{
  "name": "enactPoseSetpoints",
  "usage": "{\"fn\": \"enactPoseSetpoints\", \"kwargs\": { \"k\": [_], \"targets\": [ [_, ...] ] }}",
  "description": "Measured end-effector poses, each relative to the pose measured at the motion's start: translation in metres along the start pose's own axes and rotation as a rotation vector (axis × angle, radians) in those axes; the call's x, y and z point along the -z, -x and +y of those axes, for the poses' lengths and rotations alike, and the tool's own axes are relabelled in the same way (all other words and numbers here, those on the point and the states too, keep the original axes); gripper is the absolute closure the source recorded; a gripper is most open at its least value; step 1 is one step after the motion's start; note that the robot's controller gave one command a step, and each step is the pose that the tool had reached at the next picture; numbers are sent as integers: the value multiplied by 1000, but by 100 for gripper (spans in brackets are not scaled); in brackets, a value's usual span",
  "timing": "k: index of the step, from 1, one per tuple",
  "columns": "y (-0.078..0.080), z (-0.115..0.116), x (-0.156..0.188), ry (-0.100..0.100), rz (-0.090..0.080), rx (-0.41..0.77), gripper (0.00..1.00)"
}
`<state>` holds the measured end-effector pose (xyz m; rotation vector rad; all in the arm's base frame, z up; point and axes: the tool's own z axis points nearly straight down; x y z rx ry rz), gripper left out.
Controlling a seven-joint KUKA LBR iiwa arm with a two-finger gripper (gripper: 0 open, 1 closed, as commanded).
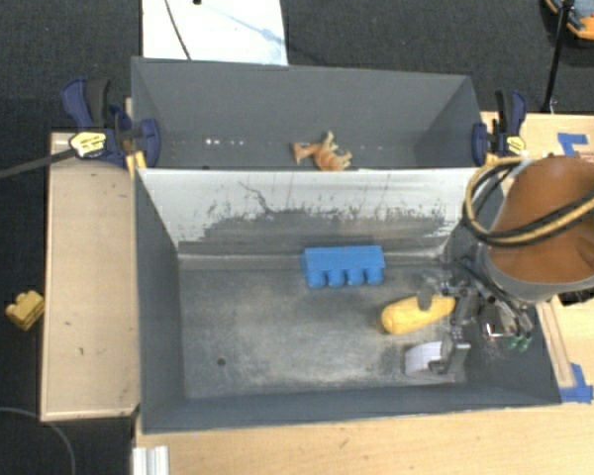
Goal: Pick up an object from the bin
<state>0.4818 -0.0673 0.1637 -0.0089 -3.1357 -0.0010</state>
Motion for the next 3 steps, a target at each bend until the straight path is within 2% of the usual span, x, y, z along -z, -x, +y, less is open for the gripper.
{"fn": "enactPoseSetpoints", "kwargs": {
  "k": [1, 2, 3],
  "targets": [
    [2, 0, 4, -1, -8, 4, 0],
    [48, -13, -68, -2, -16, 67, 0],
    [53, -14, -97, 1, -6, 62, 0]
  ]
}}
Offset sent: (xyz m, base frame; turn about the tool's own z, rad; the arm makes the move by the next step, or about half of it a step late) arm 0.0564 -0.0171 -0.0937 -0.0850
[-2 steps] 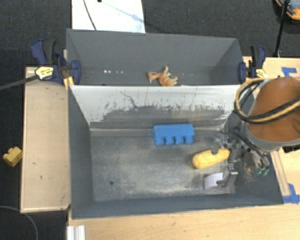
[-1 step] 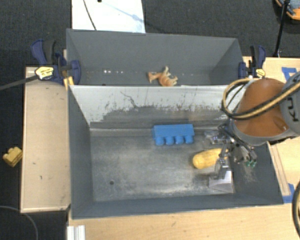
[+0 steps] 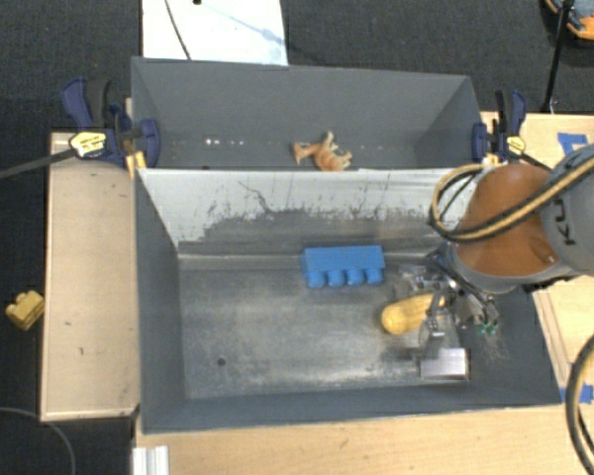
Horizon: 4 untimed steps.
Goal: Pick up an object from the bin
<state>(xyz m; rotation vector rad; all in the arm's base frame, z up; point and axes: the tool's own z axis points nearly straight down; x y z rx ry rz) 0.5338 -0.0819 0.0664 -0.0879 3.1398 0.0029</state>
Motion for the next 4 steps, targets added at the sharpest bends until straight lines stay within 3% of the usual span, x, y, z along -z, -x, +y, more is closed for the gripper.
{"fn": "enactPoseSetpoints", "kwargs": {
  "k": [1, 2, 3, 4],
  "targets": [
    [9, -17, 5, 0, -5, 3, 0],
    [0, 1, 0, 2, -1, 2, 0],
    [10, -17, 5, 0, -9, 3, 100],
    [10, -17, 5, 0, -9, 3, 100]
  ]
}}
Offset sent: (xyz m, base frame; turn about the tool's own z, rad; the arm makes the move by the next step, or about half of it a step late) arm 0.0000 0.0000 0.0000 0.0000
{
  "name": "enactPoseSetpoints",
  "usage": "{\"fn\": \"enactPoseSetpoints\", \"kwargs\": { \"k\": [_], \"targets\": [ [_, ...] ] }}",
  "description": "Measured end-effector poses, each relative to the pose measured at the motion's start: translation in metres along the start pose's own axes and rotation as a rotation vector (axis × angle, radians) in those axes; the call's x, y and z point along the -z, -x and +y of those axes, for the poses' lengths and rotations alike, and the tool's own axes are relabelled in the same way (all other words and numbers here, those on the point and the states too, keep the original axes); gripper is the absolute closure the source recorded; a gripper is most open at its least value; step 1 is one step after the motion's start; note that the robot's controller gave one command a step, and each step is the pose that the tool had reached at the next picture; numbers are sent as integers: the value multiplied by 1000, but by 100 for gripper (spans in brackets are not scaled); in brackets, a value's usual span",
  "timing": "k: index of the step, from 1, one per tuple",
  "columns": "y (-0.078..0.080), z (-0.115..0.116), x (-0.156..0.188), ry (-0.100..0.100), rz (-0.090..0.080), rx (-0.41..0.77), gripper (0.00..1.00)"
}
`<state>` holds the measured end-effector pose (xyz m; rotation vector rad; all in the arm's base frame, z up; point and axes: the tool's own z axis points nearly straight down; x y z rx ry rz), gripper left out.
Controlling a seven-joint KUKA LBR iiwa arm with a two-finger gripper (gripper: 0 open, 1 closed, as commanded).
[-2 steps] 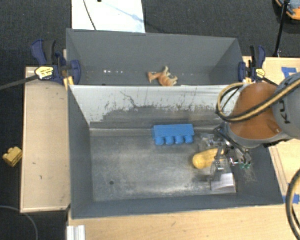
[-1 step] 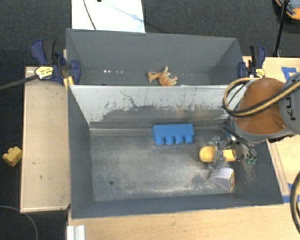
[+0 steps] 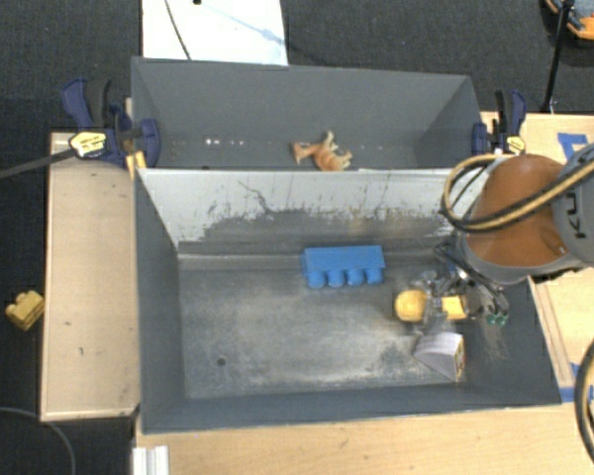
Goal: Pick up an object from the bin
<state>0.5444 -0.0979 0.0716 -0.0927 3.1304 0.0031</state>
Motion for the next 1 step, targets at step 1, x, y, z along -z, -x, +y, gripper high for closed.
{"fn": "enactPoseSetpoints", "kwargs": {
  "k": [1],
  "targets": [
    [0, 0, 2, 0, 2, 0, 100]
  ]
}}
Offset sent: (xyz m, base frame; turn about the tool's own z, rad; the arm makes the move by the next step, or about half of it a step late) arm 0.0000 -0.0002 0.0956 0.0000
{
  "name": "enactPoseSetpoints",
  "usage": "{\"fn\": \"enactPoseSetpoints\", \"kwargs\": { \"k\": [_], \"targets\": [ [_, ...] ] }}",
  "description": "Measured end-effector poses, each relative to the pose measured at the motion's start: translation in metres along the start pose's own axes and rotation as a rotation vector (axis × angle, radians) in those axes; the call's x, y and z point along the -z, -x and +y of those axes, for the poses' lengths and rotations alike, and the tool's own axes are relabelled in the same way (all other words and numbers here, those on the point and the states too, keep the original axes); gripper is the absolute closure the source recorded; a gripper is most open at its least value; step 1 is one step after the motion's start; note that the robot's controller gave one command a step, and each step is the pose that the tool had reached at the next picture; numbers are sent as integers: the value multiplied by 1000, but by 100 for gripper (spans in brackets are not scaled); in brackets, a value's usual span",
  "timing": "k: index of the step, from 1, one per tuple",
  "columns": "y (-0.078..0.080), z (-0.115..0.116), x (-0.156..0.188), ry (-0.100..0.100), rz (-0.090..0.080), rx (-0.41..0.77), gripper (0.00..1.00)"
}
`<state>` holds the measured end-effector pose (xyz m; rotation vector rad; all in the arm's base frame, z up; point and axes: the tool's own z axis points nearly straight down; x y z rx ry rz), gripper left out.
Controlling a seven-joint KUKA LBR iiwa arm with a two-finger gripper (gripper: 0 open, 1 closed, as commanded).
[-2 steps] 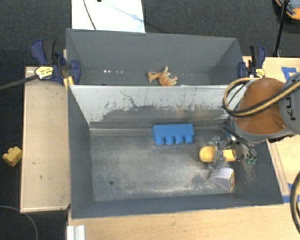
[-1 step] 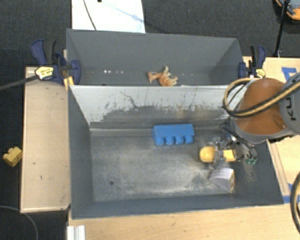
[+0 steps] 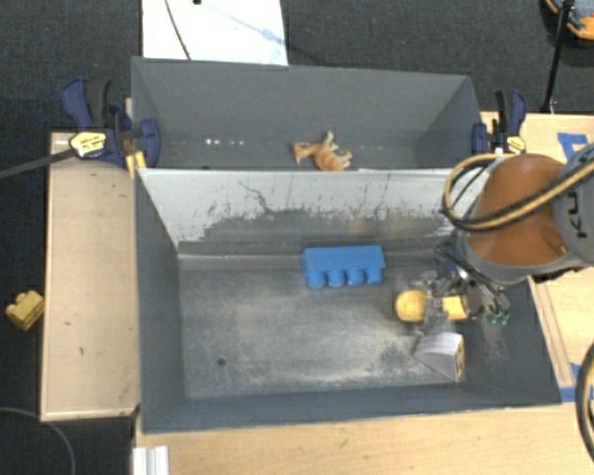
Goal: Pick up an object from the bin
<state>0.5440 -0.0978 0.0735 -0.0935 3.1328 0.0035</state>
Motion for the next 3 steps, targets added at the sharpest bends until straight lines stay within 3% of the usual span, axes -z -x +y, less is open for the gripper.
{"fn": "enactPoseSetpoints", "kwargs": {
  "k": [2, 3],
  "targets": [
    [-2, 1, 32, 1, 9, 1, 100],
    [0, 0, 50, -1, 3, 1, 100]
  ]
}}
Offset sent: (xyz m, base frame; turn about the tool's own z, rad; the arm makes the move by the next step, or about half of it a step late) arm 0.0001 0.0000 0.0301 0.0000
